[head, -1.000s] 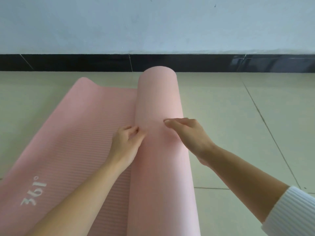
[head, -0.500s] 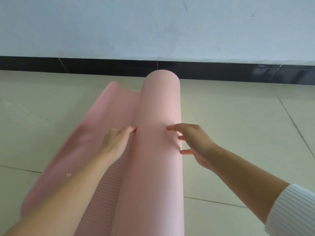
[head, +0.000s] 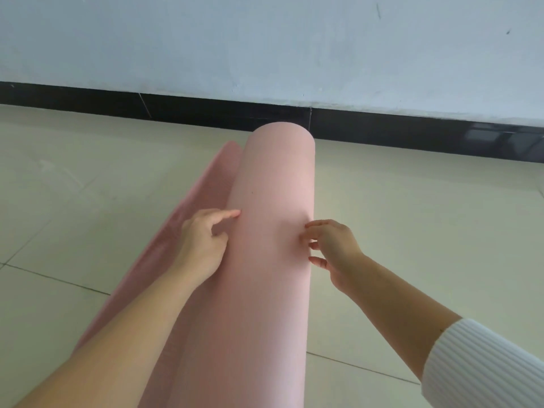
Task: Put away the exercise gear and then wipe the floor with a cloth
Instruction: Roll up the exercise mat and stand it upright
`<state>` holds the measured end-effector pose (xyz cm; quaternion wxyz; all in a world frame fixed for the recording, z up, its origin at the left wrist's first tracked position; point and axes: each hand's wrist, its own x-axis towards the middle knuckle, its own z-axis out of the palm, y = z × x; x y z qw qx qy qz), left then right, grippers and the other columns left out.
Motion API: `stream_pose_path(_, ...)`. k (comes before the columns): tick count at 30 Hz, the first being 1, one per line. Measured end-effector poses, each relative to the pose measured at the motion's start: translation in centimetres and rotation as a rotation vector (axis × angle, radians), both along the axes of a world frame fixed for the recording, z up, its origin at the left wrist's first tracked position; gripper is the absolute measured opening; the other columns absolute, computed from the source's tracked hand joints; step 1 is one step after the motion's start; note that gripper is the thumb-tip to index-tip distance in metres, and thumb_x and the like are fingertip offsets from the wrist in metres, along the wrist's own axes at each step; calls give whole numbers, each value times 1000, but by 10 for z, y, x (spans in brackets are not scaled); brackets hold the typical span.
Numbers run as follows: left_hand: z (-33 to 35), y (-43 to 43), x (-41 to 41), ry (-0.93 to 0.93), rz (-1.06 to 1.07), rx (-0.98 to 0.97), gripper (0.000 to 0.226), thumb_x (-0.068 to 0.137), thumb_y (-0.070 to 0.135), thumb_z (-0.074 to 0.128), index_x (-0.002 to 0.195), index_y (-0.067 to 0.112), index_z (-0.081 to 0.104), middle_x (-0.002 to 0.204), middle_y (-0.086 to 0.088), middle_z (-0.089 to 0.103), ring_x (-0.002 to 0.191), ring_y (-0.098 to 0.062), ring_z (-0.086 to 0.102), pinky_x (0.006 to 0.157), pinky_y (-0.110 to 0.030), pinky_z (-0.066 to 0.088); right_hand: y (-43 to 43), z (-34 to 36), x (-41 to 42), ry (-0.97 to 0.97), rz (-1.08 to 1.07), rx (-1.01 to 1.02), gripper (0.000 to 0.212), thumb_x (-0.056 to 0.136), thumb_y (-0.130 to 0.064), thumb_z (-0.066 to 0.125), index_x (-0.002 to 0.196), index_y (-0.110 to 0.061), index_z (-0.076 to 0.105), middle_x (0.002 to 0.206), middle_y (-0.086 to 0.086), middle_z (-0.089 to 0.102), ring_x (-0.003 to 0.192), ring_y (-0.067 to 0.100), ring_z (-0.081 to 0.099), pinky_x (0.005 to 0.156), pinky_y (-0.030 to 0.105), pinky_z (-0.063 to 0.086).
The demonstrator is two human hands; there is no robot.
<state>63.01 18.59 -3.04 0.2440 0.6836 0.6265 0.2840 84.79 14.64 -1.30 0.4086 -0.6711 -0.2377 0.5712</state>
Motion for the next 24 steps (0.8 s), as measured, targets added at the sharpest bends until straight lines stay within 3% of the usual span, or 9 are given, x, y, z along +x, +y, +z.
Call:
stream_pose_path(3,-1,3,-17,-27,16,-86,37,83,29,44,110,34,69,115,1,65,114,-17,54,104,-33,38,10,-10,-14,32,9,-48,33,71,-20,74,99,-15,56,98,-6,55,88,14,51,91,41,45)
stream_pose_path(6,12,7,-25,66,-18,-186,37,75,67,34,80,39,57,87,4,53,87,-12,44,78,-25,27,10,-24,-17,140,81,-114,64,67,-53,76,117,-20,56,113,-4,57,107,18,52,102,47,38)
stream_pose_path(7,15,8,-30,128,-23,-229,45,70,76,32,80,42,59,94,4,55,95,-12,43,83,-27,24,10,-30,-18,162,76,-138,68,68,-59,72,120,-19,56,118,1,58,111,22,53,101,49,39)
stream_pose_path(9,20,9,-39,201,-16,-330,70,64,86,33,110,45,66,127,6,55,129,-17,32,103,-38,23,10,-38,-18,186,106,-165,66,71,-63,67,119,-18,58,118,6,62,110,25,57,99,50,42)
stream_pose_path(11,22,12,-45,189,-2,-357,83,62,81,43,128,35,59,141,6,45,140,-19,20,110,-40,20,12,-43,-24,232,157,-147,63,72,-64,66,117,-20,61,115,6,65,106,24,62,95,49,47)
stream_pose_path(16,18,18,-58,130,74,-441,61,61,72,46,111,43,65,140,4,47,142,-25,13,115,-42,10,19,-40,-51,257,168,-79,58,68,-68,67,115,-33,63,112,-4,66,104,19,62,93,47,49)
stream_pose_path(18,13,18,-68,23,100,-516,49,62,72,49,102,47,64,134,5,50,137,-26,27,109,-41,24,20,-38,-61,238,124,-75,51,67,-68,68,105,-35,64,110,-6,65,104,17,60,94,45,48)
stream_pose_path(20,13,16,-70,-94,82,-518,37,71,62,53,97,39,65,119,10,57,117,-15,48,90,-31,35,21,-34,-66,236,92,-66,46,66,-67,69,98,-34,62,109,-7,64,104,17,59,92,42,48)
stream_pose_path(24,14,14,-63,-175,71,-481,35,68,56,50,86,29,64,97,11,62,97,-13,57,84,-33,44,19,-26,-64,235,66,-57,53,67,-65,69,105,-29,62,112,-3,63,105,19,58,89,40,49)
